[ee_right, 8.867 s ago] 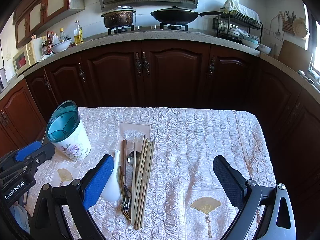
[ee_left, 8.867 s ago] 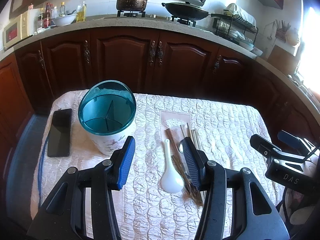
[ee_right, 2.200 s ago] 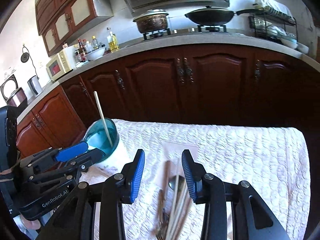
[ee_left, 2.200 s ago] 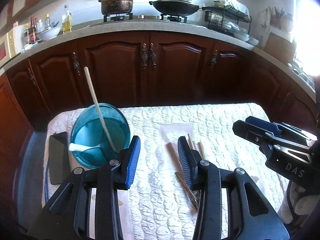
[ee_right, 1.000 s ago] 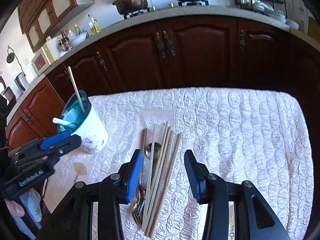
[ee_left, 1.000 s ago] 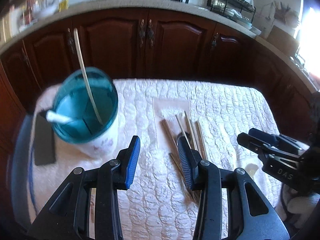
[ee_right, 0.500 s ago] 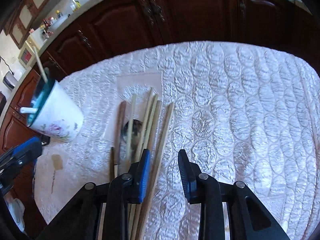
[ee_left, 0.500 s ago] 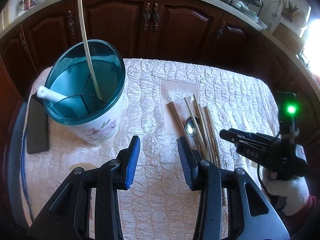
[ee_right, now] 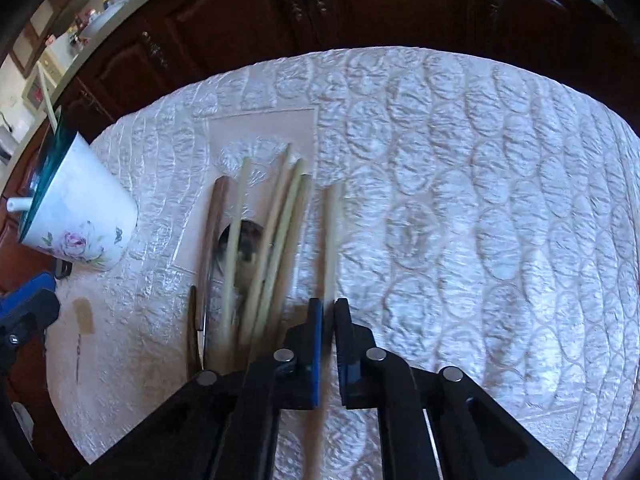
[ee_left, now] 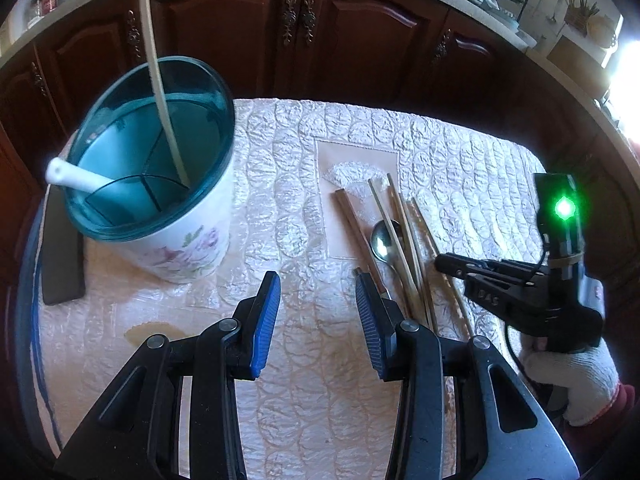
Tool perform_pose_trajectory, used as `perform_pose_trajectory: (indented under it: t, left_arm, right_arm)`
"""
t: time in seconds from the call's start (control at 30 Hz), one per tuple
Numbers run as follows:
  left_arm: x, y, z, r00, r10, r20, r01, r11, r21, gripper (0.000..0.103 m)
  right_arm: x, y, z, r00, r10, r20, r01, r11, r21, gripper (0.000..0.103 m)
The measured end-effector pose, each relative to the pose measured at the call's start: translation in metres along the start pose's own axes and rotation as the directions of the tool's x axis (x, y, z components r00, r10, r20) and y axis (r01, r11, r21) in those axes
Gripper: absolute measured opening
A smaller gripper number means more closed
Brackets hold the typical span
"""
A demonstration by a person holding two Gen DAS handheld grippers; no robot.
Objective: Organize utensils
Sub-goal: 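Grasp the fork with the left tool while the right tool grasps another wooden chopstick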
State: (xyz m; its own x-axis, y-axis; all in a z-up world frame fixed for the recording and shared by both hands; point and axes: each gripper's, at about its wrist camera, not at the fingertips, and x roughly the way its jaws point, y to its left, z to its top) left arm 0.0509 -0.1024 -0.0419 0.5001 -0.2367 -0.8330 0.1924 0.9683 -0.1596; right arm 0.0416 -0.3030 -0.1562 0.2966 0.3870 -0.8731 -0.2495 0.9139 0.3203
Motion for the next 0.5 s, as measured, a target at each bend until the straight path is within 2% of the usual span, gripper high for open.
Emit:
perform_pose_trajectory:
  t: [0.2,0.27,0.33,0.5]
  left_arm:
    - [0.021,-0.011,0.008,0.999,-0.014,-0.031,0.014,1.000,0.002,0.038]
    - [0.031,-0.014,0.011,0.999,-0.013,-0.044,0.013,1.000,0.000,0.038]
    - [0.040,-0.016,0.016,0.998,-0.018,-0.059,0.018,1.000,-0.007,0.038]
    - [0.060,-0.022,0.030,0.997,-0.022,-0.080,0.020,0.999,-0.030,0.038]
  right_arm:
    - [-0.006,-0.021,-0.003,1.000,0.028,-0.010,-0.027,0.998,0.048,0.005]
    - [-0.012,-0.025,-0.002,0.999,0.039,-0.005,-0.039,0.997,0.061,0.009]
    - [-0.018,-0.029,0.000,0.999,0.040,0.006,-0.040,0.997,0.060,0.018]
    - [-0.024,-0.045,0.011,0.998,0.062,0.020,-0.063,0.995,0.072,0.020]
